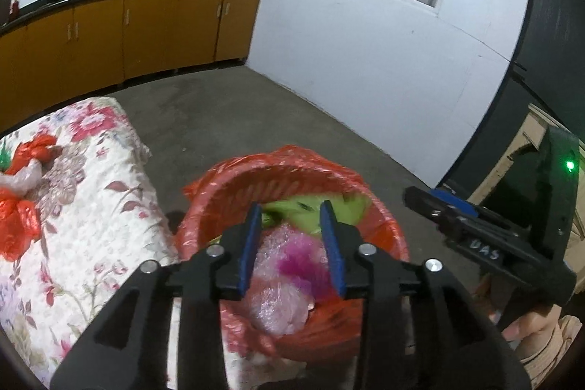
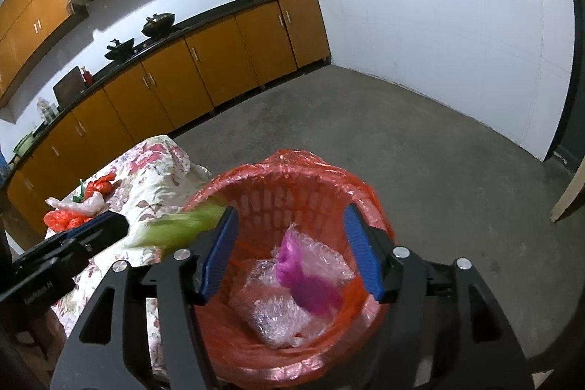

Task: Collect trash
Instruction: 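Move both grippers back over the table toward the red bags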

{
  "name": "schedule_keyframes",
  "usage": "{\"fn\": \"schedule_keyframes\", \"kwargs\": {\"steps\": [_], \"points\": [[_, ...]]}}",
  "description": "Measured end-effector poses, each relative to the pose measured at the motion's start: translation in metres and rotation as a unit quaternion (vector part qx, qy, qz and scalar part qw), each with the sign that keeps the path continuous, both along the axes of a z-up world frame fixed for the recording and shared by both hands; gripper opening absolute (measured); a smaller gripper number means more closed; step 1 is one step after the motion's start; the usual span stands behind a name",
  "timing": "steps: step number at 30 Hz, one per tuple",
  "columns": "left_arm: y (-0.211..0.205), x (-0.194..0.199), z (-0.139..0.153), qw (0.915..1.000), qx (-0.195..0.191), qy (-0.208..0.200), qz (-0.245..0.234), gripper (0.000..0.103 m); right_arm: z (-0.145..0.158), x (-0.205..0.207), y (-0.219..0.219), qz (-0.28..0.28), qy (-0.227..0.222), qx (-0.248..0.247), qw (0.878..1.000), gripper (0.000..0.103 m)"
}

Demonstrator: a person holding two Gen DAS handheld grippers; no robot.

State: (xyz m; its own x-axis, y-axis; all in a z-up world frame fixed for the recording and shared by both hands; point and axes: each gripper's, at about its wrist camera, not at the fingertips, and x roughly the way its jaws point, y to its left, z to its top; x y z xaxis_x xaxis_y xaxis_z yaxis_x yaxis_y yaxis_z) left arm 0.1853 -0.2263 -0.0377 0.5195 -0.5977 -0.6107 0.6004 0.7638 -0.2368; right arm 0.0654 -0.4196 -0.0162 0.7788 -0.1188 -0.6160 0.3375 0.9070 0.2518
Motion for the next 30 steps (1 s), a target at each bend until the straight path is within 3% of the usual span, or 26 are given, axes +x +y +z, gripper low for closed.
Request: {"fn": "schedule_keyframes", "kwargs": {"steps": [9, 15, 19, 25, 30], "points": [[0.034, 0.006, -0.006, 0.9987, 0.007, 0.01, 0.049, 0.042, 0.012, -0.002, 0.01, 0.0, -0.003, -0.028, 1.0, 0.061], [0.072, 0.003, -0.005, 0.9948, 0.023, -0.016, 0.097, 0.051, 0.023, 0.006, 0.036, 0.032, -0.014, -0.046, 0.998, 0.061], [0.112, 0.0, -0.007, 0.9879, 0.046, -0.037, 0.143, 0.055, 0.026, 0.021, 0.063, 0.068, -0.016, -0.049, 0.996, 0.061], [0.189, -0.003, -0.01, 0.9683, 0.061, -0.047, 0.238, 0.062, 0.026, 0.055, 0.131, 0.151, -0.018, -0.043, 0.987, 0.061], [0.263, -0.013, -0.01, 0.9402, 0.07, -0.062, 0.328, 0.068, 0.023, 0.096, 0.212, 0.242, -0.017, -0.032, 0.97, 0.061]]}}
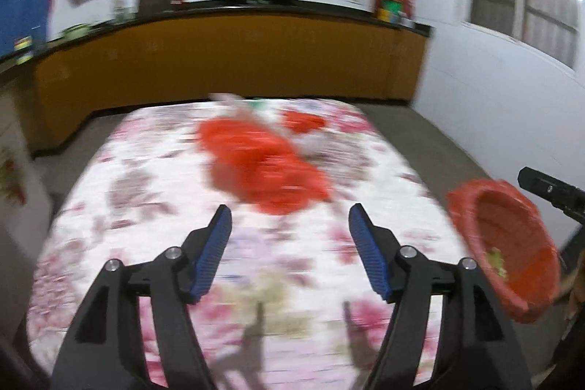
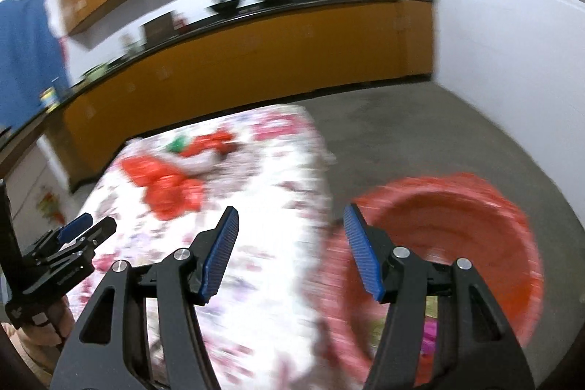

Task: Collect trash
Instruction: 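Move both grippers back over the table toward the red bags, then grasp a red bag with the right gripper while the left gripper grasps a clear bag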

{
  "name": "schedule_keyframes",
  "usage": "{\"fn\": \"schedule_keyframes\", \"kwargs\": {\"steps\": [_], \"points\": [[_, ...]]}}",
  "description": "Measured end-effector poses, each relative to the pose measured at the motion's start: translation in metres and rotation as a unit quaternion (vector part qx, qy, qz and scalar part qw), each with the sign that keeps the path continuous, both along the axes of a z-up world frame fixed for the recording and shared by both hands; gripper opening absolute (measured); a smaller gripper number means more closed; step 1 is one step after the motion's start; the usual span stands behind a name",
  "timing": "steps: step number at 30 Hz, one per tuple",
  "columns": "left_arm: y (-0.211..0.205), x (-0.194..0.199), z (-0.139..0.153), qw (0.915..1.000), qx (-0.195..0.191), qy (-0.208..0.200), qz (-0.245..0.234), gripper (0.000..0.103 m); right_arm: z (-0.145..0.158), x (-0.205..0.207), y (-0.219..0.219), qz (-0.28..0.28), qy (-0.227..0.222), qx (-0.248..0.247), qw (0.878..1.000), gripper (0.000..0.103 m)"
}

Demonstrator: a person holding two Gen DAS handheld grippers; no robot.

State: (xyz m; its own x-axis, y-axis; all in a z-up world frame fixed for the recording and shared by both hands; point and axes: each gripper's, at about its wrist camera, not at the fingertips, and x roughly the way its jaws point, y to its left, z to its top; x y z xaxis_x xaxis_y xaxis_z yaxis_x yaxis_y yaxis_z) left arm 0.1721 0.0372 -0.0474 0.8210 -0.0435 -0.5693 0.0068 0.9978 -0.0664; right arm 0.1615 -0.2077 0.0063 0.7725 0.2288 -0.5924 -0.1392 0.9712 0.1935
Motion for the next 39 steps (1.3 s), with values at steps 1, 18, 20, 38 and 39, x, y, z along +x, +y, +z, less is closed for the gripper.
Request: {"fn": "schedule_keyframes", "kwargs": {"steps": [1, 18, 20, 38, 39], "points": [[0.018, -0.003, 0.0, 0.9997, -0.002, -0.004, 0.023, 0.069, -0.002, 0.009, 0.017, 0.018, 0.004, 0.0, 1.0, 0.061], [0.159, -0.04, -0.023, 0.9848, -0.016, -0.006, 0.173, 0.073, -0.074, 0.127, 0.178, 0.095, 0.082, -0.063, 0.99, 0.073], [0.166, -0.042, -0.026, 0.984, -0.022, -0.002, 0.177, 0.073, -0.084, 0.134, 0.181, 0.096, 0.099, -0.063, 0.989, 0.071], [0.145, -0.023, -0.024, 0.9884, -0.031, -0.001, 0.149, 0.073, -0.065, 0.04, 0.153, 0.207, 0.088, -0.026, 0.974, 0.011], [0.142, -0.022, -0.022, 0.9887, -0.03, -0.001, 0.146, 0.073, -0.063, 0.037, 0.147, 0.205, 0.086, -0.023, 0.975, 0.011]]}}
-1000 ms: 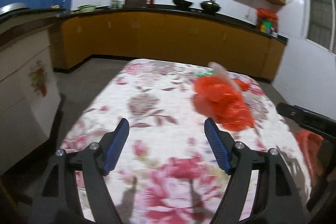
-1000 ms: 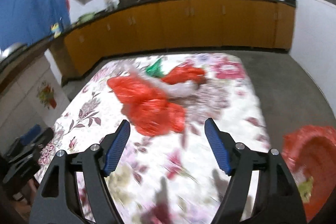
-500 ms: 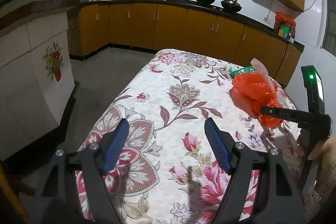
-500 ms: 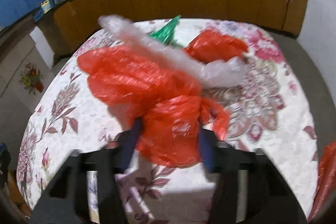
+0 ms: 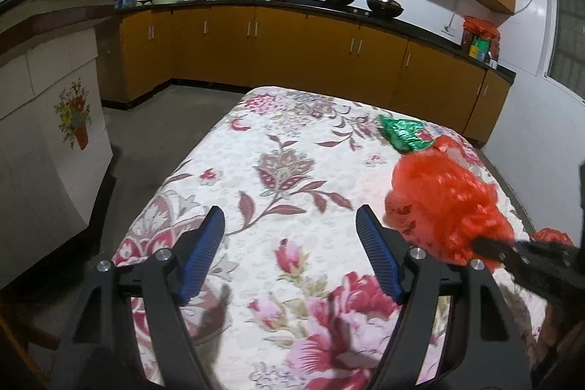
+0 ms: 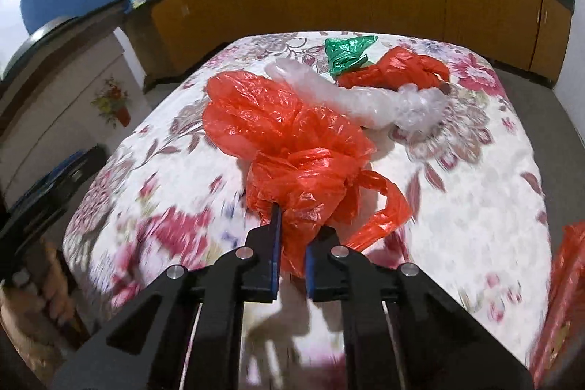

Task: Collect trash
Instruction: 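Grasp a red bag with the right gripper while the left gripper grasps a clear bag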

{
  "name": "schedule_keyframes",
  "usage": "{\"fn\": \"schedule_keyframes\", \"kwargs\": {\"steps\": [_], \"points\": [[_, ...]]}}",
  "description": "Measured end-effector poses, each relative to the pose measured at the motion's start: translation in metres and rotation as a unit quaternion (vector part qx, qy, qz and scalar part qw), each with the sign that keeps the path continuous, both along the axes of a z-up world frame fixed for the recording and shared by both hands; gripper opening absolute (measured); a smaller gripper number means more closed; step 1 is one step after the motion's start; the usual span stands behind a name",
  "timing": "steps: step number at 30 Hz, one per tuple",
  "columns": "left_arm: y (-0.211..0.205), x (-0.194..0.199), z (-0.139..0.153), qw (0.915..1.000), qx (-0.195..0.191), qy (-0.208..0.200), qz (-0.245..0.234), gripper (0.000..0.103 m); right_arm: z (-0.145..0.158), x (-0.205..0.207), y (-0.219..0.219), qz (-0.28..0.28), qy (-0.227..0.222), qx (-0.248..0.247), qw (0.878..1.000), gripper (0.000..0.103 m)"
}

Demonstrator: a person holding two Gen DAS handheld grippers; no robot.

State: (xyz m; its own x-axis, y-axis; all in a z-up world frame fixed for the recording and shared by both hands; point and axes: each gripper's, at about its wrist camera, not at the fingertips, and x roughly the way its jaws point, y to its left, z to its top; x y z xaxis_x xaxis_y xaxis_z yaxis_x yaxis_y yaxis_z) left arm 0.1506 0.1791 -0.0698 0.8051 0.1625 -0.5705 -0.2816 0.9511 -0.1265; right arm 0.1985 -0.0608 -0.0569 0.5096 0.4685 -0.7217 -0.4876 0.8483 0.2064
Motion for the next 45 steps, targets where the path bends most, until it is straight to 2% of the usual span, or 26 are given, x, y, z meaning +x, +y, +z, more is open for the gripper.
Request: {"fn": "schedule_keyframes", "kwargs": {"steps": [6, 13, 21, 27, 34, 37, 41, 45], "points": [[-0.017, 0.01, 0.008, 0.9997, 0.007, -0.005, -0.021, 0.073, 0.021, -0.027, -0.037, -0.012, -0.027, 0.029, 0.999, 0.01], [-0.045, 0.028, 0.02, 0.9979, 0.02, -0.012, -0.061, 0.073, 0.048, -0.047, -0.085, -0.069, -0.064, 0.068, 0.993, 0.008], [-0.086, 0.056, 0.027, 0.9932, 0.025, -0.009, -0.113, 0.073, 0.069, -0.068, -0.124, -0.113, -0.103, 0.091, 0.984, 0.008], [-0.116, 0.071, 0.026, 0.9892, 0.013, 0.002, -0.146, 0.073, 0.081, -0.076, -0.138, -0.132, -0.134, 0.09, 0.978, 0.008], [-0.166, 0.108, 0.01, 0.9797, 0.0, 0.038, -0.197, 0.073, 0.078, -0.079, -0.166, -0.184, -0.144, 0.067, 0.97, 0.008], [-0.19, 0.13, 0.001, 0.9763, 0.009, 0.057, -0.209, 0.073, 0.075, -0.085, -0.182, -0.205, -0.143, 0.054, 0.967, 0.008], [-0.213, 0.159, -0.019, 0.9752, 0.043, 0.093, -0.196, 0.073, 0.07, -0.09, -0.201, -0.231, -0.137, 0.041, 0.963, 0.008], [-0.22, 0.179, -0.041, 0.9704, 0.045, 0.137, -0.194, 0.073, 0.063, -0.092, -0.22, -0.257, -0.128, 0.041, 0.957, 0.008]]}}
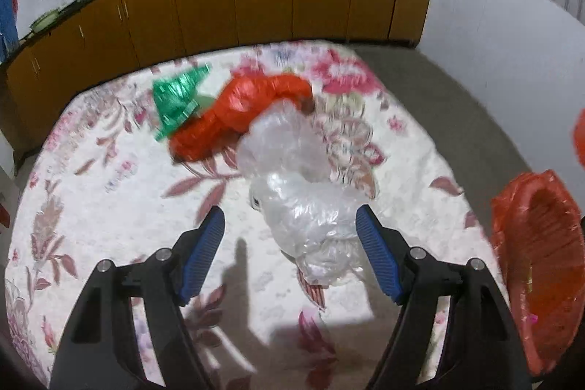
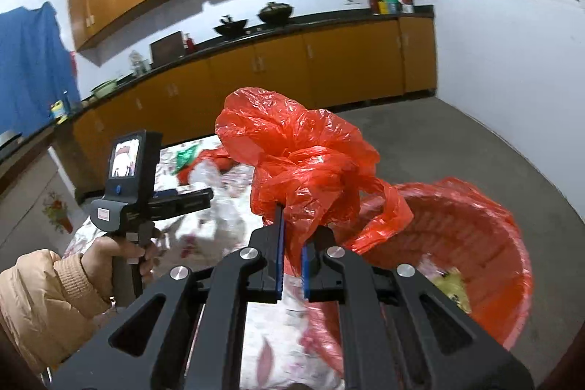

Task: Collect trash
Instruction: 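Grasp a red bag with the right gripper while the left gripper grasps a clear bag, then carry the red and clear bags to the basket and release them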

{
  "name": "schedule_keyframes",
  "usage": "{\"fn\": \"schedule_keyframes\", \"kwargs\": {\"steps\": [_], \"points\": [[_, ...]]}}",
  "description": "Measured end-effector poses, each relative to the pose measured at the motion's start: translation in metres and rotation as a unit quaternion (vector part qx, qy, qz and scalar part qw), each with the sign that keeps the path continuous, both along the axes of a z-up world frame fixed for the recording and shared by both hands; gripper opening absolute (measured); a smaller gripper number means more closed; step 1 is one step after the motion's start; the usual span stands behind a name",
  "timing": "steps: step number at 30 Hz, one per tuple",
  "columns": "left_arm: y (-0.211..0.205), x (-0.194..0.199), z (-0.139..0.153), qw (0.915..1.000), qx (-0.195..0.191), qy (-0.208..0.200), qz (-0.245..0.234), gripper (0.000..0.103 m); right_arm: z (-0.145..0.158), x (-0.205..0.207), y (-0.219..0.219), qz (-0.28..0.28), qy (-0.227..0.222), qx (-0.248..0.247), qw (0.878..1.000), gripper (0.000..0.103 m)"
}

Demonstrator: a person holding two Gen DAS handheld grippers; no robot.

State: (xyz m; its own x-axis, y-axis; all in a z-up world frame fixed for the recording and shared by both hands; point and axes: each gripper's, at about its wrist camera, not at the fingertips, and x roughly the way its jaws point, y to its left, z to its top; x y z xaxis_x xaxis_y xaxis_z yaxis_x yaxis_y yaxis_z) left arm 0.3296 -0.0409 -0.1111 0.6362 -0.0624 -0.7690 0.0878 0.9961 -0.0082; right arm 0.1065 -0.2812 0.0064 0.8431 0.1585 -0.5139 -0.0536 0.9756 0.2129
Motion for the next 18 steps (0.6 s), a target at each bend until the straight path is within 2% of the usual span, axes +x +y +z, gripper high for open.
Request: {"fn": "schedule_keyframes", "kwargs": {"steps": [2, 3, 5, 6, 7, 10, 18], "points": [[-0.003, 0.004, -0.008, 0.9999, -0.006, 0.012, -0.001, 0.072, -0.003, 0.0, -0.007, -0.01, 0.005, 0.004, 1.0, 0.008], [-0.005, 0.006, -0.011, 0.9999, -0.006, 0.015, -0.002, 0.068, -0.006, -0.001, -0.012, -0.014, 0.009, 0.005, 1.0, 0.008], [-0.009, 0.007, -0.014, 0.9997, -0.015, 0.015, -0.008, 0.052, -0.008, -0.003, -0.016, -0.02, 0.012, 0.008, 1.0, 0.008], [-0.011, 0.008, -0.014, 0.9996, -0.02, 0.014, -0.013, 0.039, -0.01, -0.004, -0.018, -0.024, 0.014, 0.01, 1.0, 0.008], [-0.014, 0.008, -0.014, 0.9996, -0.019, 0.012, -0.019, 0.031, -0.011, -0.005, -0.02, -0.027, 0.016, 0.011, 0.999, 0.008], [-0.022, 0.004, -0.012, 0.9996, -0.008, 0.001, -0.028, 0.024, -0.013, -0.009, -0.024, -0.033, 0.019, 0.012, 0.999, 0.008], [-0.021, -0.026, 0.011, 0.9984, -0.014, -0.029, -0.046, 0.021, -0.006, -0.024, -0.042, -0.07, 0.009, 0.015, 0.997, 0.008]]}}
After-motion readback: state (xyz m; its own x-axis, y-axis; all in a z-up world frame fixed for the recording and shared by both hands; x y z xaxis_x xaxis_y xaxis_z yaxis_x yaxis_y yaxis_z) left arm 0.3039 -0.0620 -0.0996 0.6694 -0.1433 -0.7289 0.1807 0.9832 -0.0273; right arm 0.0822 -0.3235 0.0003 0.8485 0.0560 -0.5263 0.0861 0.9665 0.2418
